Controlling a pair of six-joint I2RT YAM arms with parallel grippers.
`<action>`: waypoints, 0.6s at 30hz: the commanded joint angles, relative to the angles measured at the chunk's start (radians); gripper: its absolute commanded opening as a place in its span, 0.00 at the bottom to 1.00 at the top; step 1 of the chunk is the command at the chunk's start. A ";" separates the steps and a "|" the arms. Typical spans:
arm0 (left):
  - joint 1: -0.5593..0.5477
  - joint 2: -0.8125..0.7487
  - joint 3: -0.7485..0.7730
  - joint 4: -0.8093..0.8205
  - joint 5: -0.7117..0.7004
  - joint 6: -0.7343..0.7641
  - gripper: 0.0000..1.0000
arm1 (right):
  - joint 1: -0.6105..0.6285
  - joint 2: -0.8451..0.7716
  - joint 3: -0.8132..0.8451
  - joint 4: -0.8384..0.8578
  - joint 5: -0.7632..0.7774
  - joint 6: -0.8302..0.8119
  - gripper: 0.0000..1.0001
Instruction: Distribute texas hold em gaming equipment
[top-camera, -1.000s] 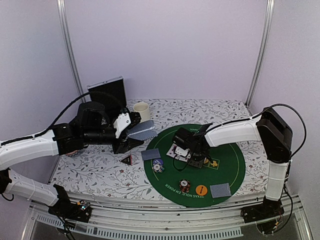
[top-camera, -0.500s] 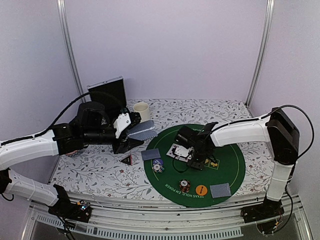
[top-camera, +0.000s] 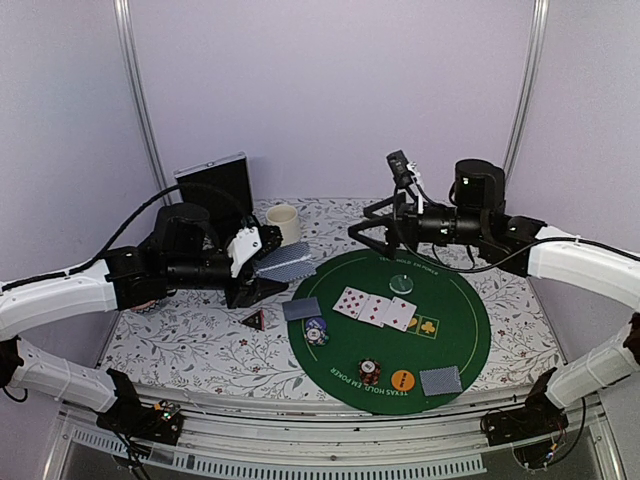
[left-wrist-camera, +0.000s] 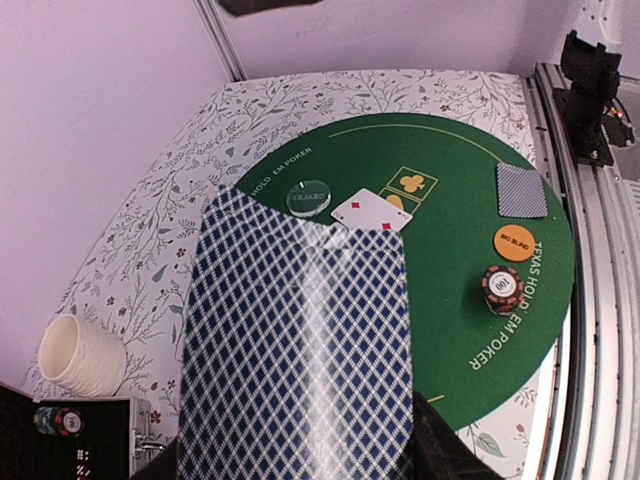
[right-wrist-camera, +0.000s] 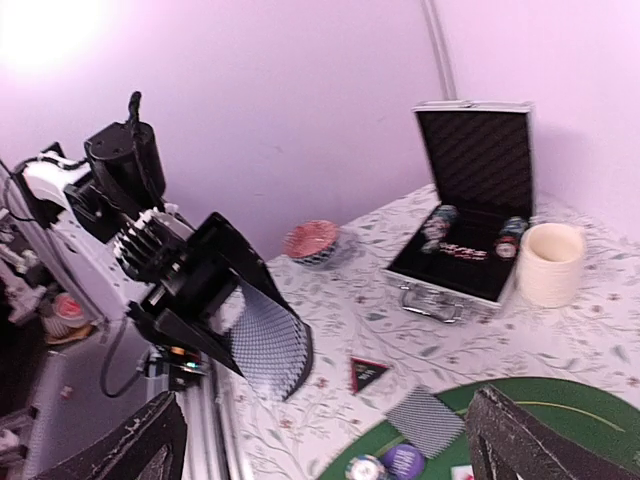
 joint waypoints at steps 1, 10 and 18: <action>0.004 -0.023 -0.002 0.028 0.042 0.005 0.52 | 0.014 0.197 0.028 0.266 -0.242 0.306 0.99; 0.005 -0.024 -0.006 0.027 0.053 0.006 0.52 | 0.080 0.393 0.141 0.309 -0.330 0.322 0.95; 0.004 -0.019 -0.004 0.028 0.043 0.007 0.52 | 0.102 0.486 0.222 0.306 -0.391 0.351 0.63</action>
